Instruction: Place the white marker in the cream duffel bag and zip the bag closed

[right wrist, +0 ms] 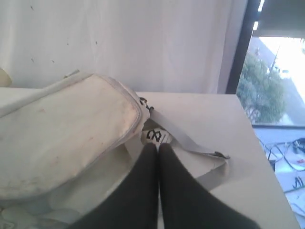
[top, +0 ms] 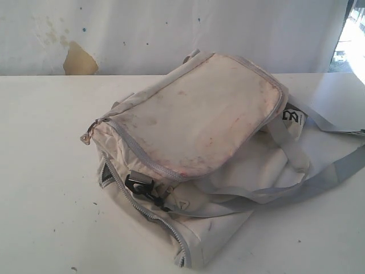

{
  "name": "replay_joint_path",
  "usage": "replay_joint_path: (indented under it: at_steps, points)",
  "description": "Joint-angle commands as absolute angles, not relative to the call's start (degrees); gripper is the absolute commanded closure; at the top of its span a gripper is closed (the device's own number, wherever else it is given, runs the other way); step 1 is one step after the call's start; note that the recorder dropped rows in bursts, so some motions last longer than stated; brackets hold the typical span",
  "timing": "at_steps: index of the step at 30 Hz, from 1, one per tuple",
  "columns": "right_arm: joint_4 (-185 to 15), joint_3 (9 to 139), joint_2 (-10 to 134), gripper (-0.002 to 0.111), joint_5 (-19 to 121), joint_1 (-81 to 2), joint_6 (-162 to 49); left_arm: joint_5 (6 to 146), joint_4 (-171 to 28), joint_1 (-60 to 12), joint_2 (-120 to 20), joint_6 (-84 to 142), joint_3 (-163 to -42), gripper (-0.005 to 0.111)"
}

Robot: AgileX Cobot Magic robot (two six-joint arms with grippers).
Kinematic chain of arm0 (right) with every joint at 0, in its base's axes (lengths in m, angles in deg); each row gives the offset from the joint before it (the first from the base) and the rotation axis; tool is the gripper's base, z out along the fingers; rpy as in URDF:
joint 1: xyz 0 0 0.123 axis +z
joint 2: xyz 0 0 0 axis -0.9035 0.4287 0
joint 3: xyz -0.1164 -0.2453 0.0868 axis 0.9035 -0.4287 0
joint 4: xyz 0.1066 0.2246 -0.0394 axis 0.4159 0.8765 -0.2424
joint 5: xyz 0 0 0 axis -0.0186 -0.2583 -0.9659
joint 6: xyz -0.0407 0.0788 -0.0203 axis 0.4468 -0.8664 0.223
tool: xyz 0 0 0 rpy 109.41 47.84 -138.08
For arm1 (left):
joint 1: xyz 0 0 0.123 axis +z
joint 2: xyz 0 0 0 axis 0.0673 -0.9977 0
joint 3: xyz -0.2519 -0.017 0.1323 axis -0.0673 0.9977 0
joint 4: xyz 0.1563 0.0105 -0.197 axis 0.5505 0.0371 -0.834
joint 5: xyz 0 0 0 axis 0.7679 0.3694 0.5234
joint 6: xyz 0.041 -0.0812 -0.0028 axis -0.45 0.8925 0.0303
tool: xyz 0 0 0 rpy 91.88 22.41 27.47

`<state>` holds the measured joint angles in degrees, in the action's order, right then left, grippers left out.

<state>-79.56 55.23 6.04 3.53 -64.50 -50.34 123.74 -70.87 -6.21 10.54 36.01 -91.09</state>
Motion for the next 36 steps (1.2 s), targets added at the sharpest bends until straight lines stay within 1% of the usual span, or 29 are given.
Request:
replay_joint_path:
  at_steps: [1, 6, 10, 17, 24, 30, 36]
  points:
    - [-79.9, 53.3, -2.1, 0.108, 5.0, -64.6, -49.7, 125.5, -70.8, -6.3, 18.3, 35.5, -90.8, 0.107]
    - [-80.3, 51.1, -9.6, 0.108, 8.0, -64.6, -49.7, 127.1, -70.6, -6.3, 19.9, 35.3, -91.3, 0.107]
    - [-80.8, 49.5, -9.9, 0.108, 9.2, -64.6, -49.6, 123.8, -71.1, -6.3, 19.9, 34.9, -89.5, 0.107]
    - [-80.5, 46.7, -9.9, 0.108, 11.8, -64.6, -49.5, 124.2, -71.5, -6.3, 19.9, 34.8, -86.5, 0.107]
    - [-80.5, 44.0, -9.9, 0.108, 14.6, -64.6, -49.5, 123.1, -71.5, -6.3, 19.9, 34.5, -86.2, 0.107]
    - [-80.5, 40.3, -9.9, 0.108, 24.0, -64.6, -49.6, 110.8, -71.5, -6.3, 19.9, 34.5, -79.6, 0.107]
    - [-80.5, 32.1, -9.9, 0.108, 30.5, -64.6, -49.7, 97.6, -71.5, -6.3, 19.9, 34.7, -68.0, 0.107]
